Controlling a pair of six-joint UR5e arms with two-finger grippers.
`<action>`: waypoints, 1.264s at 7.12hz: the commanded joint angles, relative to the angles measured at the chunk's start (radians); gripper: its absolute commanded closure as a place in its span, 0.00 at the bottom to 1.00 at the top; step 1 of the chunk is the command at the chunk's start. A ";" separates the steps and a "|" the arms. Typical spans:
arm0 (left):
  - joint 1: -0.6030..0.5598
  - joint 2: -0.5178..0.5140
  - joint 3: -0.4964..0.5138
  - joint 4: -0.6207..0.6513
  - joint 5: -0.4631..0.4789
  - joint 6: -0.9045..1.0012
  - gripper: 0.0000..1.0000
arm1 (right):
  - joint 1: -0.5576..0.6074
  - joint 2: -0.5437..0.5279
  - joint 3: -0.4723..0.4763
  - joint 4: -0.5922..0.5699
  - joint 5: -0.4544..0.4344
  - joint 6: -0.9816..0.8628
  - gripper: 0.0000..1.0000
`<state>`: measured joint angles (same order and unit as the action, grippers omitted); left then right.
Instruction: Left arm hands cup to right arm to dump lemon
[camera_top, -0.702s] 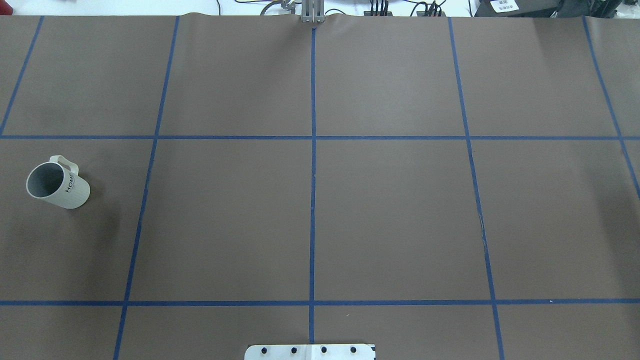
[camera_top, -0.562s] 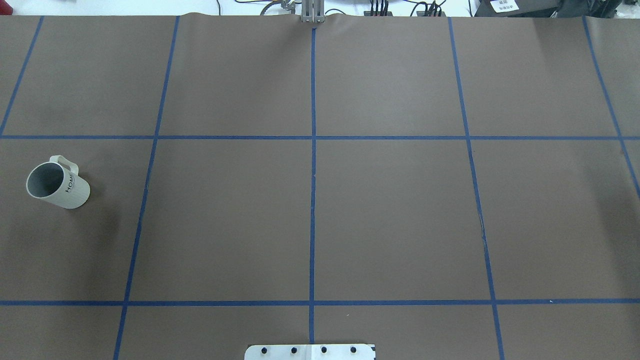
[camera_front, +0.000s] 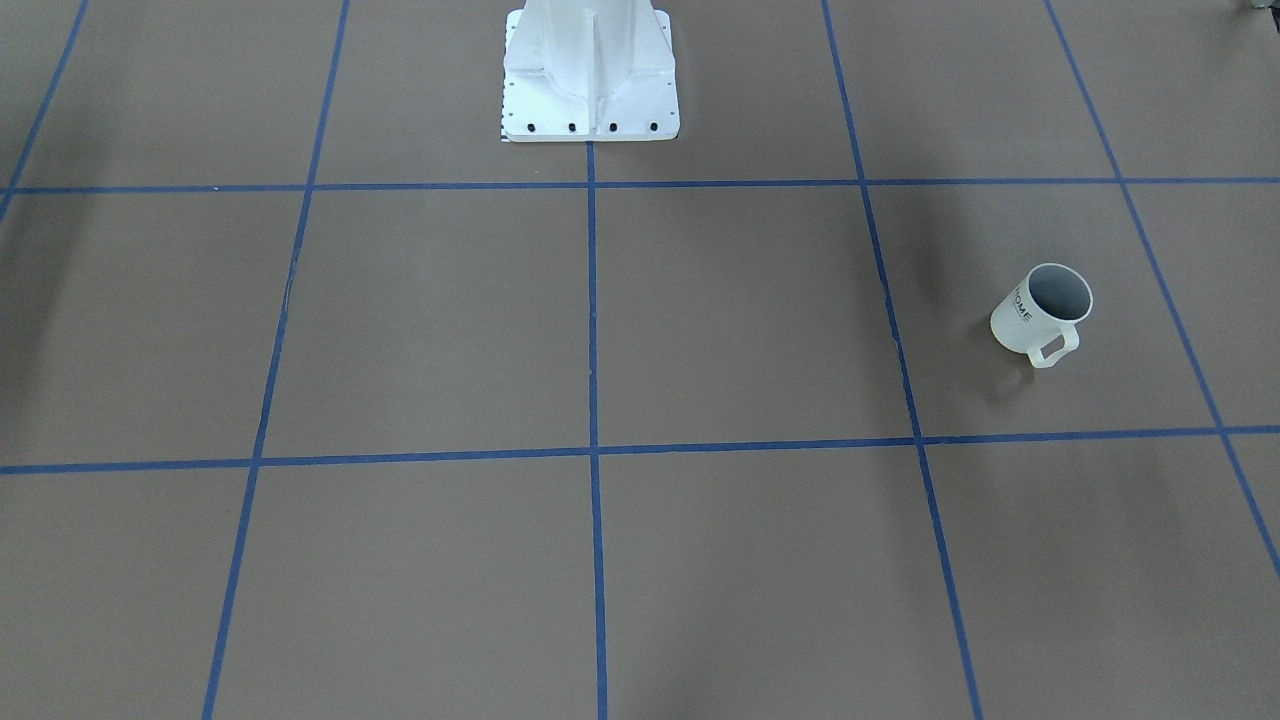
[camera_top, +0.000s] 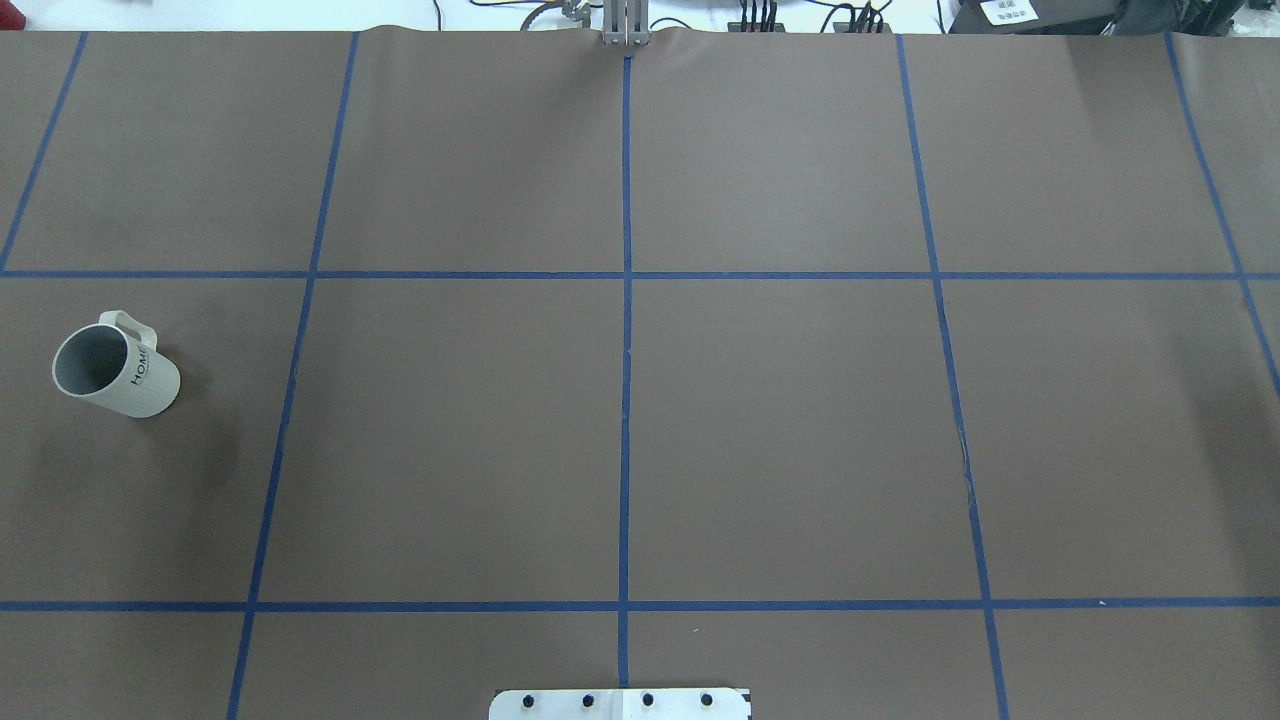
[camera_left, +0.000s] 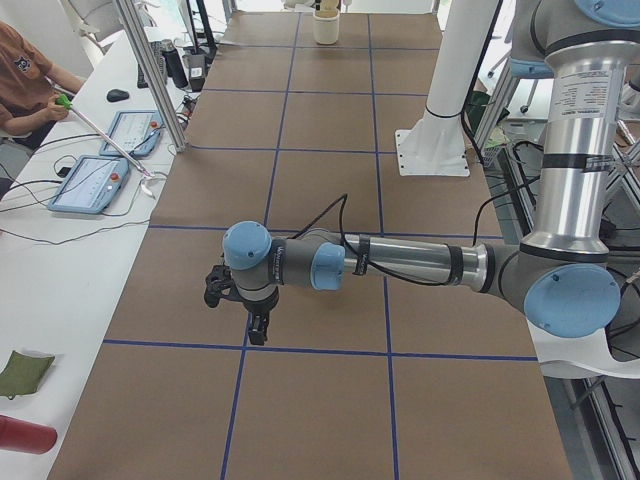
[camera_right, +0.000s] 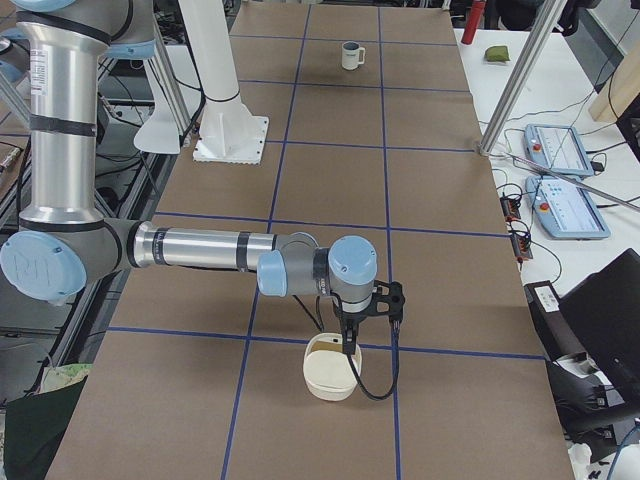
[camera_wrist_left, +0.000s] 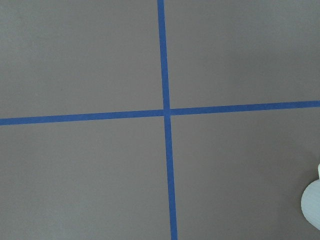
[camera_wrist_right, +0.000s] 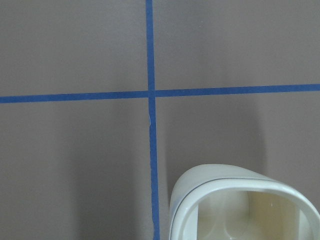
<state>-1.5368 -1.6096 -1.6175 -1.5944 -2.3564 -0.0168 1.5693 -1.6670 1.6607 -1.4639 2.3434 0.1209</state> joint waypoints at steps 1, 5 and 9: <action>0.004 0.002 -0.009 -0.041 0.006 -0.003 0.00 | 0.000 0.022 0.007 -0.001 0.004 0.000 0.00; 0.127 0.039 -0.155 -0.054 -0.040 -0.200 0.00 | 0.000 0.023 0.022 -0.003 0.005 0.000 0.00; 0.335 0.135 -0.183 -0.361 0.054 -0.662 0.00 | -0.002 0.026 0.034 -0.006 0.005 0.013 0.00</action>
<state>-1.2715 -1.4844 -1.7992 -1.8907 -2.3437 -0.5646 1.5681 -1.6418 1.6934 -1.4691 2.3485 0.1336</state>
